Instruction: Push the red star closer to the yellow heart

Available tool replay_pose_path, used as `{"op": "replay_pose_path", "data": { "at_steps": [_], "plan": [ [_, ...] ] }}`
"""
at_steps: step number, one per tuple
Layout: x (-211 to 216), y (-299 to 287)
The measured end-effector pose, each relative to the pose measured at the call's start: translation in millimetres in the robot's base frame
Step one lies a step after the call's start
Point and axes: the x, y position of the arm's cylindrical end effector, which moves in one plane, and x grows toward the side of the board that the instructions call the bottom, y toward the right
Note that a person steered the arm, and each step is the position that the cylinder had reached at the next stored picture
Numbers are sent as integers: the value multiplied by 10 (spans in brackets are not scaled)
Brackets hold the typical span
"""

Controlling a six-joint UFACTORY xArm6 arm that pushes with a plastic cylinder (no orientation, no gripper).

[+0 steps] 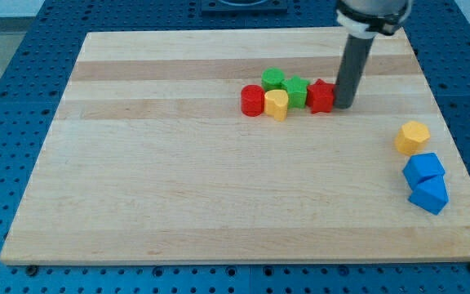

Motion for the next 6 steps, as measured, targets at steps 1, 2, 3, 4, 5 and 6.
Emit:
{"op": "replay_pose_path", "data": {
  "at_steps": [1,2,3,4,5,6],
  "plan": [
    [180,-185],
    [408,-279],
    [567,-340],
    [565,-287],
    [391,-46],
    [248,363]
  ]
}}
